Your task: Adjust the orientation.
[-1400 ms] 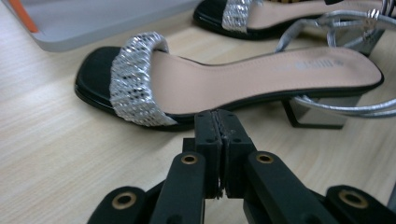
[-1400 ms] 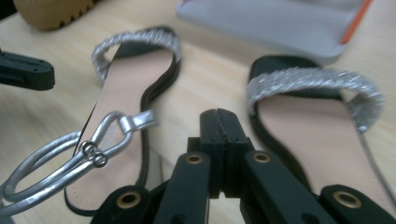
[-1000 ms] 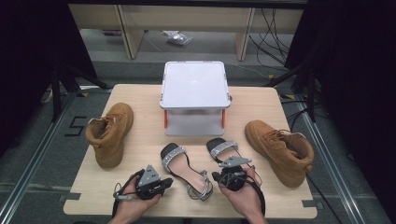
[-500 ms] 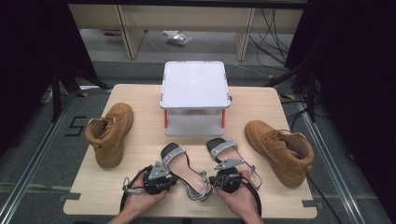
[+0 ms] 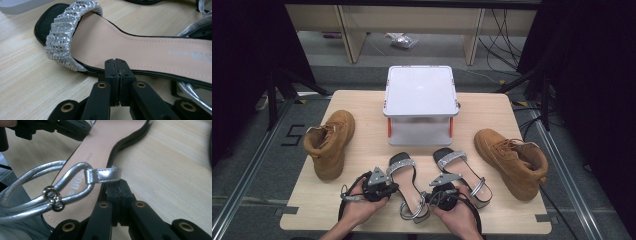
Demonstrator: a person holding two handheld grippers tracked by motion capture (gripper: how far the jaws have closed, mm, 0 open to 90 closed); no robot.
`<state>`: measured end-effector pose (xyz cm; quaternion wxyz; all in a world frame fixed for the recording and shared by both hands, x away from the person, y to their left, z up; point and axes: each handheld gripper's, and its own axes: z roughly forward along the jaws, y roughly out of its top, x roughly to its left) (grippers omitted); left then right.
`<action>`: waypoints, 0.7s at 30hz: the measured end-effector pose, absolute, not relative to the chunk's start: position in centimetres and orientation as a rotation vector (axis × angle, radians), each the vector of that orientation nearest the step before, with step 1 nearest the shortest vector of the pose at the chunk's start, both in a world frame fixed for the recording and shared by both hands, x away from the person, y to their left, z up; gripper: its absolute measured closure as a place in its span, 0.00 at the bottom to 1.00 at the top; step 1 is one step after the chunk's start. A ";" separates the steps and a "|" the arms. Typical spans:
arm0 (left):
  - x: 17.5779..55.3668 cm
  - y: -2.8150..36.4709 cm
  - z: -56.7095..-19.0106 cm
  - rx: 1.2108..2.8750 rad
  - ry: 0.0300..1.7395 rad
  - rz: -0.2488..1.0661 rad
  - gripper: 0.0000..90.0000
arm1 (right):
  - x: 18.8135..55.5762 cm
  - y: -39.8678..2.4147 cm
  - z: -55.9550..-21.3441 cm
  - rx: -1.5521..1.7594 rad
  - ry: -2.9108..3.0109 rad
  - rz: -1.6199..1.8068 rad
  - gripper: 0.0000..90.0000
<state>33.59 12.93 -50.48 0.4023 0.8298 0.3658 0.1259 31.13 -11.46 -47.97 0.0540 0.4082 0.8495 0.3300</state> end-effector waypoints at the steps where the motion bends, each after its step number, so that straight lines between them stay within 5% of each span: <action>1: 33.5 12.9 -50.5 2.082 0.933 0.306 0.98 | 31.0 -11.2 -47.9 1.250 2.591 1.000 1.00; 15: 33.9 13.7 -50.6 2.071 0.960 0.331 0.98 | 30.1 -9.4 -48.4 1.220 2.653 1.053 1.00; 21: 34.0 14.3 -50.4 2.036 0.978 0.338 0.93 | 30.3 -9.7 -48.5 1.184 2.657 1.100 0.92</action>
